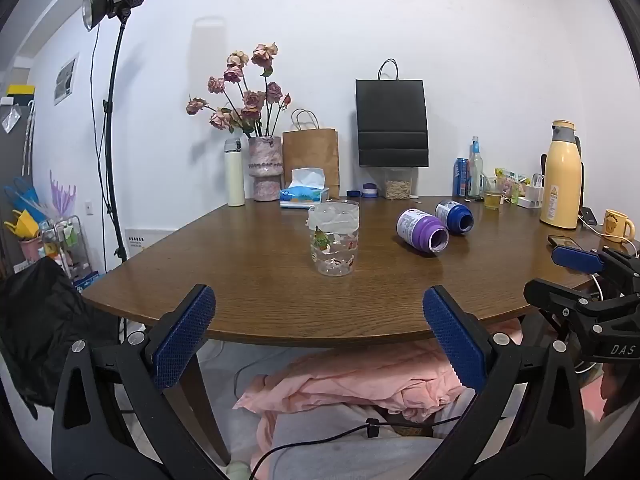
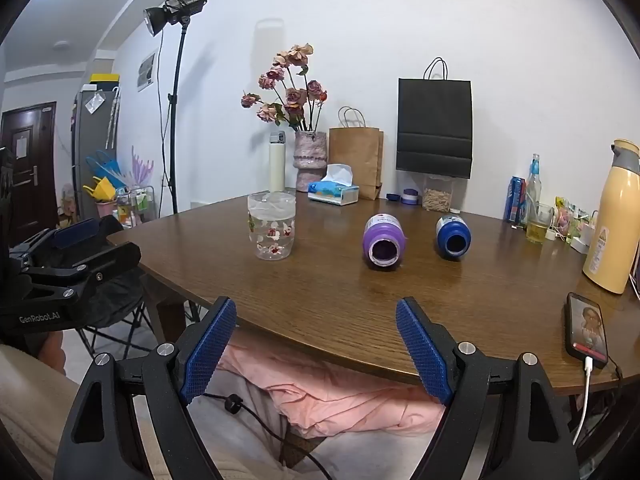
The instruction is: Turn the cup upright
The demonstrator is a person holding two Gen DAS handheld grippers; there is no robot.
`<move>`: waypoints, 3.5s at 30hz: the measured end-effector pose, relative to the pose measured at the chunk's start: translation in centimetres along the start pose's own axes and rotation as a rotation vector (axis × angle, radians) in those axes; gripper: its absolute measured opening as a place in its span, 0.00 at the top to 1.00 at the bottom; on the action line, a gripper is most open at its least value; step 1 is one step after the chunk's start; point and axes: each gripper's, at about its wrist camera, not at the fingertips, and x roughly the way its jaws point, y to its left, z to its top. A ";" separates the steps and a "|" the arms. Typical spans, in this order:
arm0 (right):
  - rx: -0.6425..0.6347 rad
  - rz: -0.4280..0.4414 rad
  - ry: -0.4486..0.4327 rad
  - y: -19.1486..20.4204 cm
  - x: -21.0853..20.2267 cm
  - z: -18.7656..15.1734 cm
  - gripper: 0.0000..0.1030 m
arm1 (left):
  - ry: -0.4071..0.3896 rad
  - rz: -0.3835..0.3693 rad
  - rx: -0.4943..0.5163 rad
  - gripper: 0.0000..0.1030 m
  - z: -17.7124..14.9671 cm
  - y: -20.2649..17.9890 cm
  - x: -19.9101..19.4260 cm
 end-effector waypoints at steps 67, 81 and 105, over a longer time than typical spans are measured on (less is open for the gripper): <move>-0.005 -0.005 0.002 -1.5 0.5 0.3 0.16 | -0.038 0.021 -0.003 0.00 0.5 0.2 -0.4; -0.006 -0.005 0.002 -1.7 0.5 0.2 0.16 | -0.039 0.022 -0.002 0.00 0.4 0.2 -0.4; -0.001 -0.066 -0.003 -3.8 2.7 2.0 0.16 | 0.003 -0.003 -0.019 0.00 2.5 -0.1 4.5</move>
